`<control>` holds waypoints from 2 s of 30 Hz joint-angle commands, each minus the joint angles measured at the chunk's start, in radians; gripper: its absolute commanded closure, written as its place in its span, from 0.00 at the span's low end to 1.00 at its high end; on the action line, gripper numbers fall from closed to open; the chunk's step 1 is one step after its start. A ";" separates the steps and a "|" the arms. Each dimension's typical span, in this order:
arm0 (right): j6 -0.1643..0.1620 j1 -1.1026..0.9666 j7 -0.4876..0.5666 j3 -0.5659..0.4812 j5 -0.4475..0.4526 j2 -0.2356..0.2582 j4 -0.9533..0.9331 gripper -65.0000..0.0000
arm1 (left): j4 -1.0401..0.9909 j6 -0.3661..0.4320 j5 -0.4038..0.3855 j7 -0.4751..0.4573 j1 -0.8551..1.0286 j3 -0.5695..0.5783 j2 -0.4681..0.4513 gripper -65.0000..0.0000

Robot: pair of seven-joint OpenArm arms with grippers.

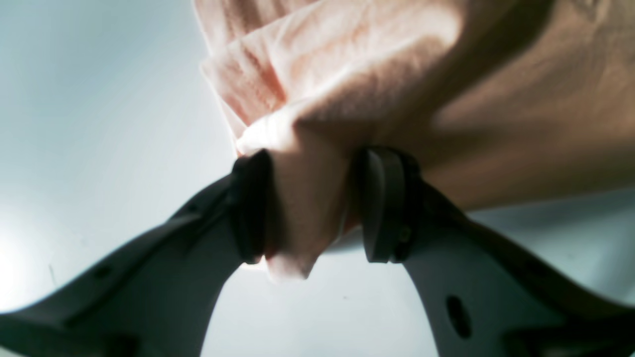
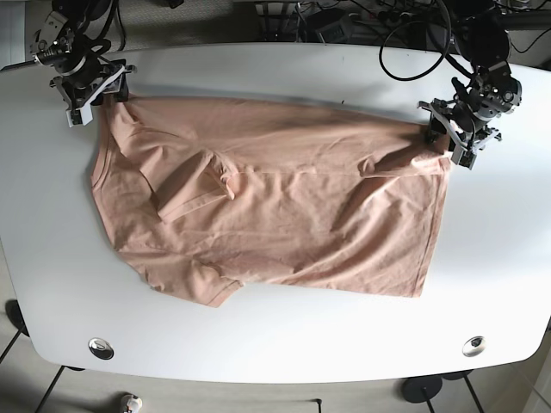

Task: Fold the T-shirt properly
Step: 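Lay the shirt down and release both grippers at the hem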

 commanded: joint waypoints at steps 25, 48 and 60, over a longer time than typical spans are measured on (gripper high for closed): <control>0.001 -0.048 -0.131 0.122 0.235 0.029 0.135 0.11 | 0.310 0.008 0.014 0.219 0.012 -0.006 -0.059 0.60; 0.001 -0.022 -0.079 -0.002 0.233 0.029 -0.055 0.73 | -0.094 0.008 -0.091 0.180 -0.071 -0.201 -0.061 0.53; 0.001 -0.058 -0.082 0.004 0.238 0.049 -0.049 0.97 | 0.009 0.008 -0.096 0.183 0.037 -0.207 -0.062 0.85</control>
